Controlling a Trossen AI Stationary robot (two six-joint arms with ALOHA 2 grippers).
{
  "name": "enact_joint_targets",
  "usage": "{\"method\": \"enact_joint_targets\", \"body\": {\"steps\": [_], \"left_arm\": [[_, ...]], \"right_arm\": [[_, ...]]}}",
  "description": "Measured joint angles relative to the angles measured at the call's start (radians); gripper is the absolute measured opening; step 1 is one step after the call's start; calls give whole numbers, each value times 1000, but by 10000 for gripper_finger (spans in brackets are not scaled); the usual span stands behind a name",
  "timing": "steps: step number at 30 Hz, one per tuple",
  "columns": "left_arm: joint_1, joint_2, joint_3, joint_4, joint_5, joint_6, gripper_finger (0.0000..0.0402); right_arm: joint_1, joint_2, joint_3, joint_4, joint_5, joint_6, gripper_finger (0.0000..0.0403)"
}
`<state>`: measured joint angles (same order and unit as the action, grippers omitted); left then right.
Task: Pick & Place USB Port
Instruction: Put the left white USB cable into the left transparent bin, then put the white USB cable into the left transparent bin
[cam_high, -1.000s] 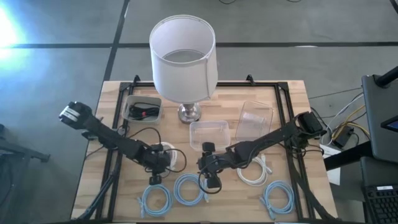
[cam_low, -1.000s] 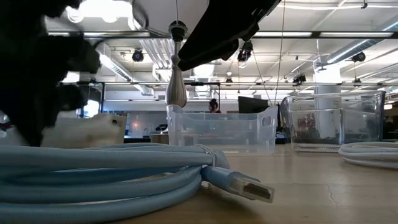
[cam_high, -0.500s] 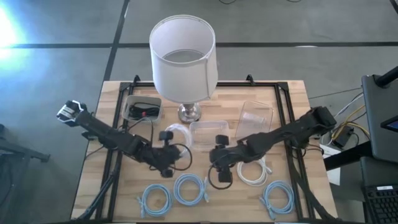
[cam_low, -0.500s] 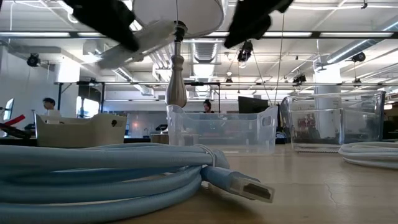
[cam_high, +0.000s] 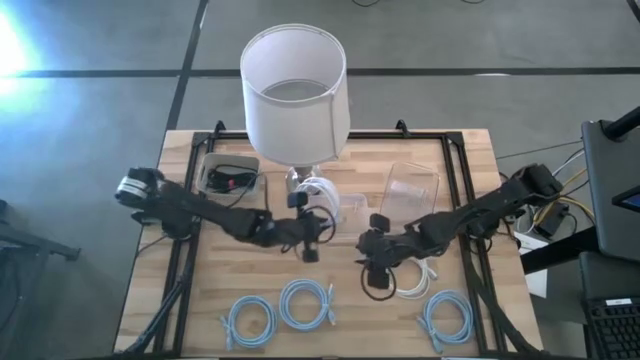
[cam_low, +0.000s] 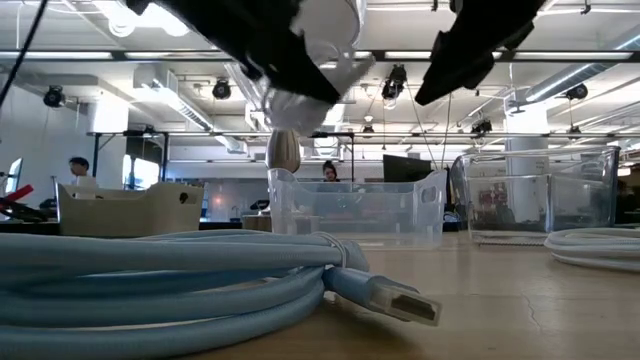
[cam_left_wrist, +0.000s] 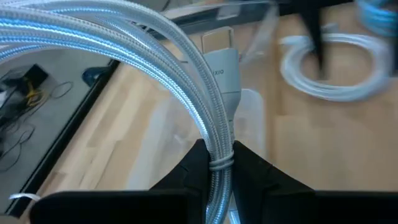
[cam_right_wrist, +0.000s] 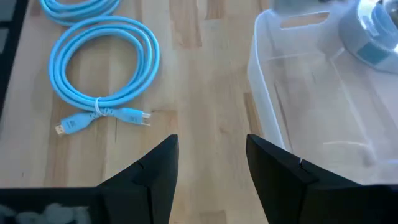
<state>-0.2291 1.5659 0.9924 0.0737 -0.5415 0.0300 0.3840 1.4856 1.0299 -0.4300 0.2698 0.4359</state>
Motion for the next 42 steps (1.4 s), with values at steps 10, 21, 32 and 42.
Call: {"method": "enact_joint_targets", "body": {"steps": [10,21,32,42], "left_arm": [[123,223,36,64,1,-58,50],[129,309,54,70,68,48,85],[135,309,59,71,56,44,147],[130,252,59,91,45,47,181]], "right_arm": [[0,-41,-91,73,-5,37,185],[2,-30,-102,72,-10,36,185],[3,-29,-102,75,-13,61,185],[42,-29,-102,65,-17,164,185]]}}
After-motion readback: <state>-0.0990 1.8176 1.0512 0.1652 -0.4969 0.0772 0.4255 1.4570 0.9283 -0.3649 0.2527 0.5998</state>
